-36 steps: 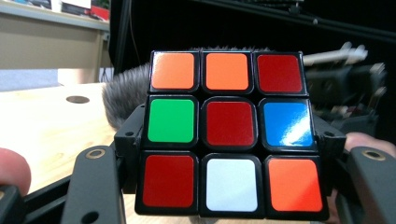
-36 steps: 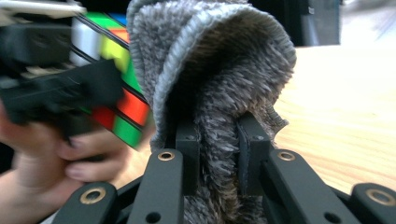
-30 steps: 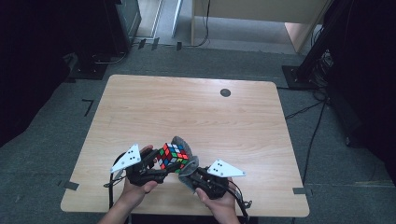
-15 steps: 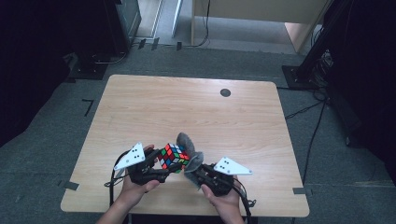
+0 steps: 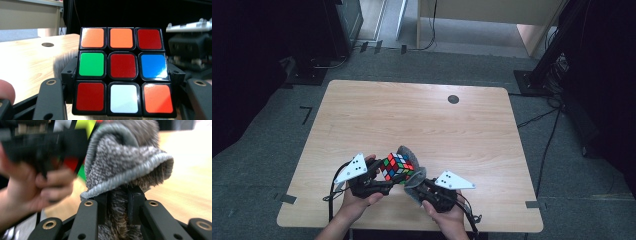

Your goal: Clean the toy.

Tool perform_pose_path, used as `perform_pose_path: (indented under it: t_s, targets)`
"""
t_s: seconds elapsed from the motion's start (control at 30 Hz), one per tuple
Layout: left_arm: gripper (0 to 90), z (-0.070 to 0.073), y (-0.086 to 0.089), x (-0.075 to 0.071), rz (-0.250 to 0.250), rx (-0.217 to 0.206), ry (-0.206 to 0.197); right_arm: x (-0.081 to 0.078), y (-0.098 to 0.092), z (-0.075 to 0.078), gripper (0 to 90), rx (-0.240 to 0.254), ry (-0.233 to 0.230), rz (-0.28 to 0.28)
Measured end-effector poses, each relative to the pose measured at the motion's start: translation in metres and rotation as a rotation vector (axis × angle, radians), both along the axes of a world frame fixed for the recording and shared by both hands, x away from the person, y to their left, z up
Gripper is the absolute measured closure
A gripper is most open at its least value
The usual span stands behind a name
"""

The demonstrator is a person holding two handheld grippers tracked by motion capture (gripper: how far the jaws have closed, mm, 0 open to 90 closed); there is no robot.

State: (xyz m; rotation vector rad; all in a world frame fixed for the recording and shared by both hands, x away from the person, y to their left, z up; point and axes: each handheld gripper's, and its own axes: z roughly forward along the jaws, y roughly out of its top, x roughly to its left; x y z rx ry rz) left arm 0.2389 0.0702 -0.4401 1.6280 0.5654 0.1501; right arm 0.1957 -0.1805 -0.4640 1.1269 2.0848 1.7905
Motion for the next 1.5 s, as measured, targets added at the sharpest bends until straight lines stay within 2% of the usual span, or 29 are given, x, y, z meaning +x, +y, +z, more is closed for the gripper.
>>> perform_pose_path:
  t_s: [0.07,0.13,0.17,0.27,0.33,0.4,0.5,0.57,0.6,0.7,0.73,0.8,0.83,0.93,1.0,1.03,1.07,1.1,1.2,1.23,1.3,1.37,1.4,1.43,1.47,1.5]
  targets:
    - [34.2,0.001,0.002,0.0,0.008,-0.001,-0.007,0.0,0.007,-0.002,75.0,-0.056,0.011,0.039]
    - [34.2,0.002,0.003,0.001,0.008,-0.012,-0.007,0.0,0.006,0.0,74.9,-0.083,-0.005,0.019]
    - [34.2,0.002,0.003,0.001,0.007,-0.006,-0.009,0.001,0.002,0.003,74.9,-0.066,-0.012,-0.002]
    - [34.2,-0.001,-0.002,-0.001,0.003,0.024,-0.019,0.001,-0.013,0.009,74.9,0.036,-0.015,-0.08]
    - [34.2,-0.001,-0.004,-0.002,-0.002,0.021,-0.015,0.001,-0.013,0.009,75.0,0.029,-0.022,-0.075]
    - [34.2,-0.001,-0.003,-0.001,0.002,0.02,-0.016,0.001,-0.007,0.004,74.9,0.023,0.0,-0.046]
    - [34.2,0.0,-0.001,-0.001,0.016,0.032,-0.024,0.002,0.003,-0.003,74.8,-0.02,0.033,0.023]
    - [34.2,0.0,-0.001,-0.001,0.018,0.031,-0.029,0.003,0.004,-0.002,74.7,-0.037,0.031,0.024]
    - [34.2,0.0,-0.001,-0.001,0.017,0.031,-0.029,0.004,0.0,0.0,74.7,-0.031,0.024,0.012]
    - [34.2,-0.001,-0.003,-0.001,0.01,0.041,-0.027,0.006,-0.015,0.006,74.8,0.061,0.02,-0.045]
    - [34.2,-0.002,-0.004,-0.001,0.008,0.041,-0.022,0.006,-0.017,0.007,74.8,0.074,0.023,-0.055]
    - [34.2,-0.002,-0.005,-0.002,0.009,0.042,-0.022,0.006,-0.013,0.004,74.8,0.057,0.029,-0.041]
    - [34.2,-0.002,-0.004,-0.002,0.012,0.039,-0.024,0.005,-0.009,0.001,74.8,0.046,0.047,-0.026]
    - [34.2,0.0,-0.002,0.0,0.016,0.024,-0.018,0.006,0.007,-0.009,74.4,-0.024,0.095,0.071]
    - [34.2,0.0,0.0,0.0,0.019,0.015,-0.015,0.005,0.014,-0.012,74.3,-0.081,0.086,0.076]
    - [34.2,0.0,0.001,0.0,0.016,0.014,-0.014,0.005,0.013,-0.01,74.3,-0.079,0.08,0.068]
    - [34.2,0.001,0.001,0.0,0.015,0.012,-0.014,0.006,0.01,-0.008,74.3,-0.068,0.075,0.054]
    - [34.2,0.0,0.001,0.0,0.014,0.014,-0.013,0.006,0.005,-0.005,74.3,-0.035,0.066,0.024]
    - [34.2,-0.002,-0.003,0.0,0.008,0.033,-0.008,0.008,-0.012,0.0,74.3,0.091,0.062,-0.058]
    - [34.2,-0.003,-0.004,0.0,0.004,0.037,-0.007,0.007,-0.014,0.001,74.3,0.102,0.064,-0.064]
    - [34.2,-0.004,-0.005,0.001,0.003,0.04,-0.003,0.006,-0.009,-0.001,74.5,0.069,0.063,-0.044]
    - [34.2,-0.003,-0.002,0.002,0.001,0.034,0.003,0.005,0.0,-0.005,74.3,0.007,0.07,0.016]
    - [34.2,-0.002,0.0,0.003,0.006,0.032,0.002,0.006,0.006,-0.007,74.2,-0.038,0.08,0.07]
    - [34.2,-0.001,0.001,0.004,0.01,0.033,0.001,0.006,0.011,-0.009,74.2,-0.107,0.084,0.108]
    - [34.2,-0.001,0.002,0.004,0.012,0.03,-0.004,0.005,0.015,-0.009,74.2,-0.179,0.064,0.1]
    - [34.2,-0.001,0.002,0.004,0.012,0.028,-0.006,0.005,0.014,-0.009,74.1,-0.22,0.033,0.073]
